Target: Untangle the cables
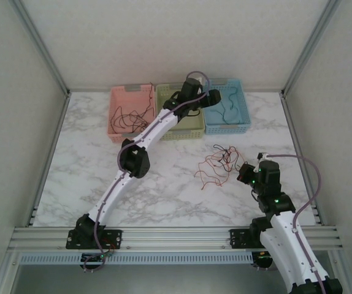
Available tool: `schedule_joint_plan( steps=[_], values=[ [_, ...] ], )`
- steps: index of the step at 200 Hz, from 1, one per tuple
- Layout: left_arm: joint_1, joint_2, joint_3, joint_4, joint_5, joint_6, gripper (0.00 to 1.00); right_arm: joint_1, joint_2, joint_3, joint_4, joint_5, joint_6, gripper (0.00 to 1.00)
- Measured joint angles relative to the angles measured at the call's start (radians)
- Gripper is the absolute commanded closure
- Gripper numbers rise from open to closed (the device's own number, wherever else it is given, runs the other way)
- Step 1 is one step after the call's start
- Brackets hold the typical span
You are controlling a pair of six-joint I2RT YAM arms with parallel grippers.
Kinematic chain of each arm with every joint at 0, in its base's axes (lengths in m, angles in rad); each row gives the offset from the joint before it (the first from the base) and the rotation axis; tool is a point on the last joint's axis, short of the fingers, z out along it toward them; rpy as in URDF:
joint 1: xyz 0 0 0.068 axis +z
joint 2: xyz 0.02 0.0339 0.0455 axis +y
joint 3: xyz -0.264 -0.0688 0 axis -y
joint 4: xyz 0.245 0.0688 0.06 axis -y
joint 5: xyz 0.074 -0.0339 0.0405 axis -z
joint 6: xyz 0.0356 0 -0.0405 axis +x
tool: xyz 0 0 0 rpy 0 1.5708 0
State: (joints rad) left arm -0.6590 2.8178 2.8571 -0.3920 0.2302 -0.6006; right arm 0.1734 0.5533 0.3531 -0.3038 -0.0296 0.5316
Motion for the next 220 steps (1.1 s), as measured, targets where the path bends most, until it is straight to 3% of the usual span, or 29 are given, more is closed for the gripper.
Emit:
schedule_joint_plan(
  steps=[31,57,71,97,122,140,166,220],
  values=[
    [0.0,-0.086,-0.025,-0.101,0.015,0.071,0.21,0.0,0.012,0.0,0.004,0.001,0.0,1.0],
    [-0.003,-0.306,-0.158,-0.182,0.026,0.156,0.26,0.0,0.048,0.003,0.02,0.0,-0.002,1.0],
    [-0.007,-0.517,-0.37,-0.162,0.024,0.199,0.26,0.0,0.072,0.012,0.024,0.0,-0.007,1.0],
    [-0.021,-0.995,-0.958,0.022,0.032,0.236,0.25,0.0,0.104,0.043,0.035,-0.024,-0.023,1.0],
    [-0.04,-1.262,-1.352,0.193,0.055,0.235,0.28,0.0,0.136,0.094,0.046,-0.062,-0.04,1.0],
    [-0.064,-1.291,-1.531,0.288,0.075,0.236,0.28,0.0,0.161,0.133,0.053,-0.092,-0.048,1.0],
    [-0.097,-1.181,-1.707,0.373,0.117,0.248,0.29,0.0,0.192,0.174,0.052,-0.122,-0.049,1.0],
    [-0.102,-0.995,-1.7,0.459,0.2,0.283,0.3,0.0,0.195,0.18,0.05,-0.151,-0.044,1.0]
  ],
)
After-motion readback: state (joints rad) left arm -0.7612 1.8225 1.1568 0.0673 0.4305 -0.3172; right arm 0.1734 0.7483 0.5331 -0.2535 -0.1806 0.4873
